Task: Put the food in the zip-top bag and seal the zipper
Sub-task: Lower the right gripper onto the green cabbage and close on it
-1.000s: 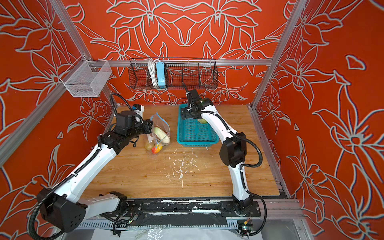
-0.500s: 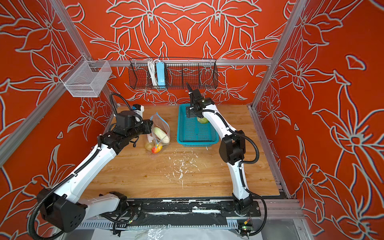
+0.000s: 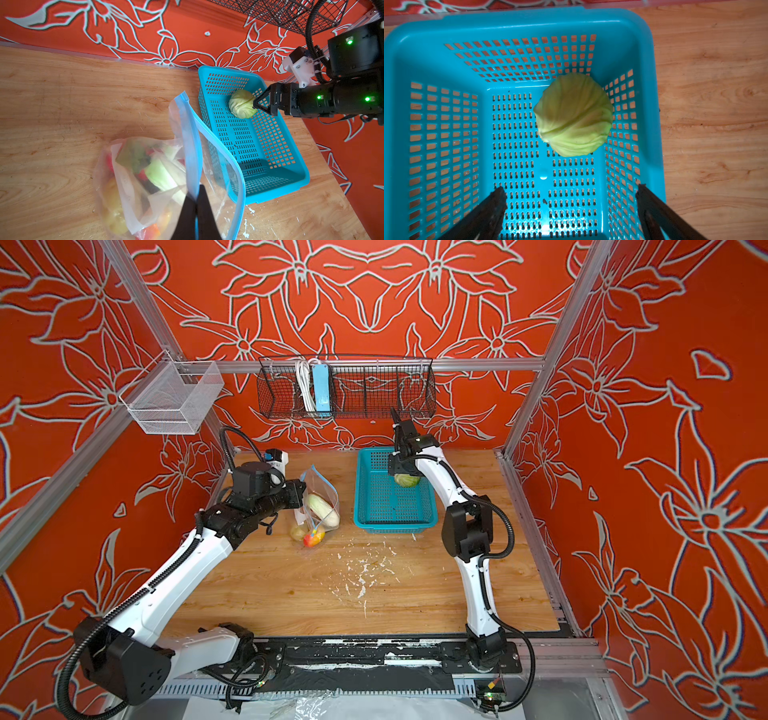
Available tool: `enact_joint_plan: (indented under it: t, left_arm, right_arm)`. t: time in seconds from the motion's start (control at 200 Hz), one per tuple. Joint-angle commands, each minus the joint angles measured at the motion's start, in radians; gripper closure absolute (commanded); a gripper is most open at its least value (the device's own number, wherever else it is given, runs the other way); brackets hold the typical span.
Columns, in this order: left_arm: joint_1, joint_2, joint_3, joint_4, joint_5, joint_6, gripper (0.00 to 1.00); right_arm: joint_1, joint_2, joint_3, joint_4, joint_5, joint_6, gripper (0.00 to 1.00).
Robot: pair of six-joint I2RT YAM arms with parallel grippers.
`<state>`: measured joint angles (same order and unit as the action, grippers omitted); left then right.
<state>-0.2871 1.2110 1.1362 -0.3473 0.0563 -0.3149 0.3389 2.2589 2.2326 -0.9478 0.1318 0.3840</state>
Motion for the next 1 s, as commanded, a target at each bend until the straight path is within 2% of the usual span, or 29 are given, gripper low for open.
enact_joint_plan:
  t: [0.0,0.46,0.846,0.996]
  left_arm:
    - [0.005,-0.020,-0.008,0.019,-0.007,-0.006,1.00]
    - [0.005,-0.018,-0.009,0.018,-0.009,-0.004,1.00]
    - [0.005,-0.012,-0.004,0.017,0.004,-0.009,1.00]
    - [0.005,-0.006,-0.001,0.013,0.007,-0.010,1.00]
  right_arm:
    - [0.002,0.032,0.042,-0.028,0.015,0.031,0.02]
    - [0.002,0.175,0.191,-0.040,-0.009,-0.009,0.04]
    - [0.002,0.270,0.289,-0.088,0.115,0.004,0.06]
    - [0.003,0.296,0.307,-0.082,0.130,0.003,0.05]
